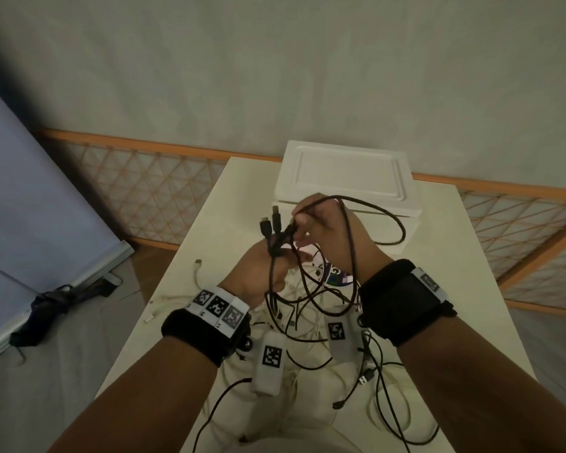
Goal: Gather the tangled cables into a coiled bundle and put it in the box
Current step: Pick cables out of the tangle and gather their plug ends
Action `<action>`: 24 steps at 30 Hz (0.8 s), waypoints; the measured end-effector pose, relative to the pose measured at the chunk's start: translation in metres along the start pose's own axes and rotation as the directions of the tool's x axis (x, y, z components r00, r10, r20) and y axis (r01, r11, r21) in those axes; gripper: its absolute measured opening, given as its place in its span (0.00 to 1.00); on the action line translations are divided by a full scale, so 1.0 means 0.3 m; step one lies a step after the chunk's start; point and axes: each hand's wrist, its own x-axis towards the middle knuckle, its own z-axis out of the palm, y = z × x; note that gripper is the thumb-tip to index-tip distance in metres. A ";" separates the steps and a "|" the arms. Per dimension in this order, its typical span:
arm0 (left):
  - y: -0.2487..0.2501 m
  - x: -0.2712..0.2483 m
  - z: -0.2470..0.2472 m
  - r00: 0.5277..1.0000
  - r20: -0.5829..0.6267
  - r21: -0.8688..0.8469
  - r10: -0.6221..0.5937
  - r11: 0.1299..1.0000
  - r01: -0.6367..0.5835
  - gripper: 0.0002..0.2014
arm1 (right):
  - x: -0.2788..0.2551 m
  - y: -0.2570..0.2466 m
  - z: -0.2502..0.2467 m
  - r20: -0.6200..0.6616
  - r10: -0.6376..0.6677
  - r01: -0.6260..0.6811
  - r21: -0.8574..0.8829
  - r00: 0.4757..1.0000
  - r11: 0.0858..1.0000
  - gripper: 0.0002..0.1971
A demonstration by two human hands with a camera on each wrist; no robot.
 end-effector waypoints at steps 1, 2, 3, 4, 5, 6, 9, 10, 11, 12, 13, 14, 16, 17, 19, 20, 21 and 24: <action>-0.007 0.005 0.003 1.000 -0.026 -0.018 -0.008 1.000 0.007 0.12 | 0.000 -0.009 0.002 -0.024 -0.004 0.005 0.032 1.000 0.999 0.03; -0.009 0.011 0.001 0.998 -0.066 -0.038 -0.009 0.999 0.007 0.10 | -0.003 -0.015 0.005 -0.054 -0.005 0.009 0.071 0.999 0.997 0.04; -0.002 0.017 -0.002 0.993 -0.115 -0.059 -0.004 0.998 -0.003 0.08 | -0.006 -0.002 0.006 -0.091 -0.005 0.013 0.091 0.996 0.996 0.06; 0.007 0.020 -0.007 0.987 -0.159 -0.085 0.006 0.996 -0.020 0.07 | -0.014 0.009 0.005 -0.113 -0.015 0.021 0.056 0.994 0.998 0.07; 0.018 0.023 -0.014 0.981 -0.190 -0.126 0.020 0.991 -0.045 0.05 | -0.023 0.030 0.000 -0.106 -0.022 0.016 -0.056 0.994 0.998 0.08; 0.033 0.022 -0.020 0.977 -0.212 -0.164 0.036 0.984 -0.072 0.05 | -0.035 0.054 -0.003 -0.047 -0.011 0.001 -0.206 0.999 0.979 0.09; 0.064 0.020 -0.029 0.969 -0.238 -0.190 0.070 0.975 -0.117 0.09 | -0.076 0.103 0.014 0.252 0.135 0.014 -0.513 0.958 0.858 0.09; 0.069 0.018 -0.025 0.969 -0.235 -0.187 0.070 0.976 -0.116 0.09 | -0.084 0.108 0.024 0.278 0.140 0.029 -0.526 0.950 0.850 0.09; 0.067 0.016 -0.023 0.972 -0.224 -0.187 0.074 0.975 -0.117 0.08 | -0.085 0.110 0.030 0.258 0.129 0.019 -0.505 0.957 0.863 0.09; 0.062 0.013 -0.023 0.976 -0.201 -0.189 0.085 0.974 -0.124 0.07 | -0.082 0.098 0.031 0.204 0.124 -0.023 -0.438 0.971 0.899 0.09; 0.050 0.008 -0.027 0.982 -0.168 -0.191 0.091 0.974 -0.123 0.07 | -0.076 0.079 0.030 0.140 0.126 -0.072 -0.341 0.982 0.937 0.08; 0.034 0.002 -0.032 0.989 -0.124 -0.187 0.082 0.977 -0.105 0.08 | -0.068 0.056 0.024 0.073 0.113 -0.092 -0.245 0.991 0.965 0.07; -0.002 -0.014 -0.029 0.999 -0.029 -0.156 0.034 0.987 -0.038 0.10 | -0.051 0.010 0.002 -0.035 0.042 -0.045 -0.107 0.999 0.993 0.07; -0.016 -0.019 -0.021 1.000 -0.001 -0.114 0.019 0.993 -0.019 0.12 | -0.045 -0.013 -0.005 -0.070 0.003 -0.006 -0.054 0.998 0.999 0.07; -0.025 -0.021 0.006 1.000 0.019 -0.056 0.019 0.998 -0.018 0.14 | -0.033 -0.044 -0.011 -0.115 -0.031 0.036 0.035 0.993 0.999 0.07; -0.020 -0.019 0.018 1.000 0.006 -0.051 0.027 0.998 -0.027 0.15 | -0.030 -0.055 -0.009 -0.128 -0.043 0.051 0.062 0.991 0.997 0.07; -0.013 -0.017 0.025 0.999 -0.029 -0.056 0.035 0.998 -0.036 0.15 | -0.029 -0.058 -0.004 -0.140 -0.058 0.069 0.075 0.988 0.995 0.07; 0.012 -0.007 0.018 0.982 -0.167 -0.059 0.084 0.994 -0.095 0.10 | -0.032 -0.029 0.004 -0.186 -0.108 0.119 0.052 0.977 0.991 0.03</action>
